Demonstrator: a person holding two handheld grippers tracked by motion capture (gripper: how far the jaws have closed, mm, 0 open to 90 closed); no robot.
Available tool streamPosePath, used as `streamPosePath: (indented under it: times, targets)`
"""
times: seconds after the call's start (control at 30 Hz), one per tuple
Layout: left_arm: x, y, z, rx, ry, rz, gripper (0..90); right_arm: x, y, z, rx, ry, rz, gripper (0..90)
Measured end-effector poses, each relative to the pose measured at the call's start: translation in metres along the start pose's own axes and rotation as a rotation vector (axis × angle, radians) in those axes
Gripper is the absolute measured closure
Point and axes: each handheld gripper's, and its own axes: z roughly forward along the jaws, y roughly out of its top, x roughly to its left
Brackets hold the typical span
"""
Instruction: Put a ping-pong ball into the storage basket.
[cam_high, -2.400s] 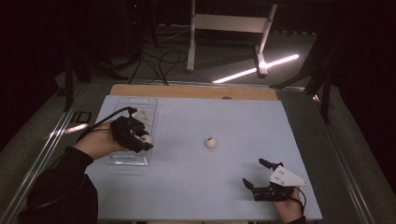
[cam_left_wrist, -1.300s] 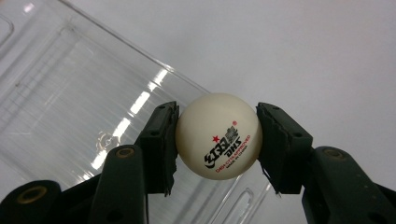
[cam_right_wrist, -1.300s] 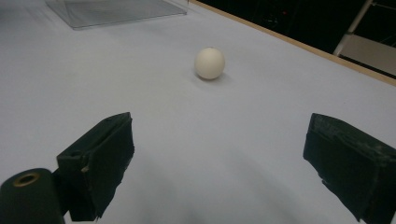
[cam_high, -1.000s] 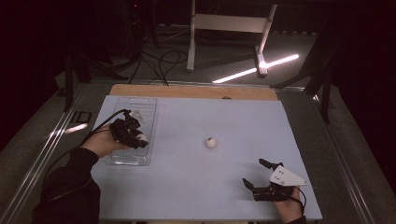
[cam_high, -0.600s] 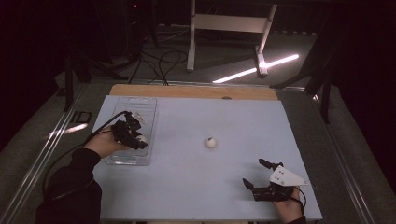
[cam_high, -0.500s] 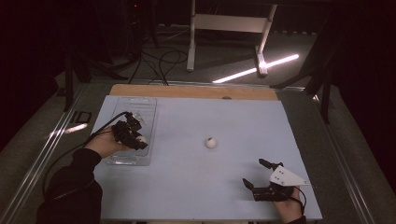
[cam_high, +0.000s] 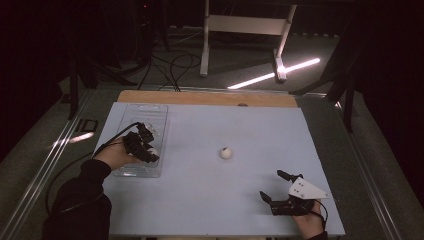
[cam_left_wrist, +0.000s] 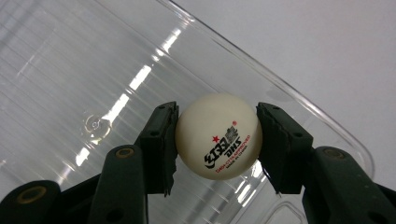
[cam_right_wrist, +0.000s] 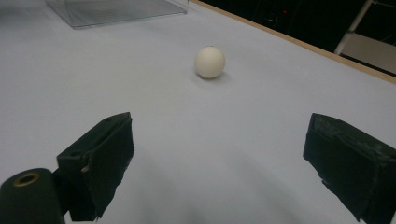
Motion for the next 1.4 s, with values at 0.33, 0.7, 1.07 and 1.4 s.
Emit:
streamPosePath:
  times: [0.33, 0.7, 1.07, 1.4]
  targets:
    - [0.004, 0.001, -0.002, 0.006, 0.049, -0.053, 36.9, 0.000, 0.000, 0.000, 0.004, 0.002, -0.001, 8.5]
    - [0.010, -0.002, -0.015, -0.034, 0.037, -0.093, 10.9, 0.000, 0.000, 0.000, 0.006, 0.001, -0.003, 8.5]
    - [0.007, -0.003, -0.030, -0.084, 0.007, -0.082, 0.6, 0.000, 0.000, 0.000, 0.006, 0.000, -0.004, 8.5]
    - [-0.004, 0.002, -0.038, -0.114, -0.020, -0.041, 0.4, 0.000, 0.000, 0.000, 0.005, -0.001, -0.006, 8.5]
